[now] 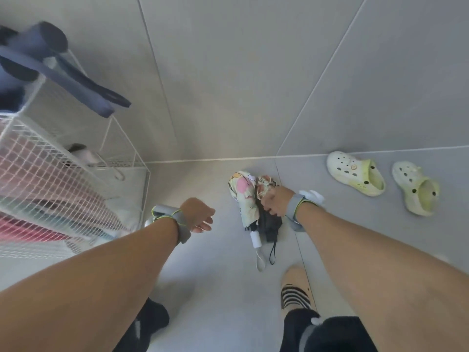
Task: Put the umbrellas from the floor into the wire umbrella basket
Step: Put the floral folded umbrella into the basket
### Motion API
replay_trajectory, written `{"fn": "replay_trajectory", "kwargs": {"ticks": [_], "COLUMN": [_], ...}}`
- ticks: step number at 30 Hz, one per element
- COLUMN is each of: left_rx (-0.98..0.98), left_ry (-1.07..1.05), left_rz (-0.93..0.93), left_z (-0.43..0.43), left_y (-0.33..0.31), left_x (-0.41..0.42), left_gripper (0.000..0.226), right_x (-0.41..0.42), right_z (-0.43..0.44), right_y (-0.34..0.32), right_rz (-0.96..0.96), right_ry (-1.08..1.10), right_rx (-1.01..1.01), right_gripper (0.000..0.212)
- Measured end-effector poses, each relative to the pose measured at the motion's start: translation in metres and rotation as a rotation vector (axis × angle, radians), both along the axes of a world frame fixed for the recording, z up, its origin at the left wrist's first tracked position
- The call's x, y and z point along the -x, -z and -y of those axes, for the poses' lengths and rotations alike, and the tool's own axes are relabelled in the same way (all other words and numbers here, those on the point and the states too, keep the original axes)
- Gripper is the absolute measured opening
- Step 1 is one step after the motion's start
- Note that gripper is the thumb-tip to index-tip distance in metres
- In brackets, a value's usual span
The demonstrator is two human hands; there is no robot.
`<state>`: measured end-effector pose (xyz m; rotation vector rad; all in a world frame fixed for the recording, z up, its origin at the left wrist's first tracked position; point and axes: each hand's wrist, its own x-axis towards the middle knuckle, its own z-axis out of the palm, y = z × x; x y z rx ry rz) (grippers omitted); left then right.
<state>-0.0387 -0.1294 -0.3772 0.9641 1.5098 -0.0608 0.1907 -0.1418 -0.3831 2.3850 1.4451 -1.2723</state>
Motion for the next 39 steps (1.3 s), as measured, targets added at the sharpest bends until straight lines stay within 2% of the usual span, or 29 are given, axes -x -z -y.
{"fn": "replay_trajectory", "kwargs": {"ticks": [5, 11, 14, 16, 18, 21, 23, 29, 34, 38, 39], "left_rx": [0.066, 0.133, 0.156, 0.184, 0.154, 0.103, 0.109, 0.123, 0.133, 0.120, 0.106], "left_ry": [-0.101, -0.140, -0.171, -0.187, -0.204, -0.229, -0.252, -0.311, -0.343, -0.334, -0.323], "left_rz": [0.035, 0.040, 0.061, 0.095, 0.093, 0.071, 0.070, 0.051, 0.060, 0.060, 0.062], "left_z": [-0.007, -0.002, -0.006, -0.010, -0.015, -0.021, -0.026, -0.038, -0.041, -0.041, -0.042], "left_y": [0.033, 0.076, 0.092, 0.100, 0.111, 0.123, 0.130, 0.146, 0.147, 0.137, 0.132], "left_x": [-0.024, -0.048, -0.057, -0.064, -0.071, -0.076, -0.075, -0.065, -0.062, -0.062, -0.060], "left_gripper": [0.024, 0.022, 0.021, 0.020, 0.012, 0.013, 0.012, 0.012, 0.012, 0.013, 0.012], "right_x": [-0.014, -0.013, -0.008, -0.006, -0.004, 0.002, 0.007, 0.022, 0.027, 0.033, 0.036], "right_z": [0.002, 0.004, -0.004, -0.009, -0.014, -0.021, -0.024, -0.019, -0.026, -0.030, -0.032], "right_y": [0.038, 0.088, 0.114, 0.132, 0.151, 0.167, 0.178, 0.191, 0.191, 0.177, 0.174], "right_rz": [0.012, 0.058, 0.095, 0.152, 0.196, 0.211, 0.176, 0.358, 0.228, 0.284, 0.249], "right_ry": [0.032, -0.149, -0.195, -0.213, -0.170, -0.034, 0.081, 0.131, 0.168, 0.175, 0.181], "right_rx": [0.078, 0.156, 0.163, 0.163, 0.162, 0.166, 0.150, 0.083, 0.109, 0.147, 0.123], "right_gripper": [0.034, 0.039, 0.027, 0.027, 0.033, 0.047, 0.043, 0.048, 0.048, 0.085, 0.088]}}
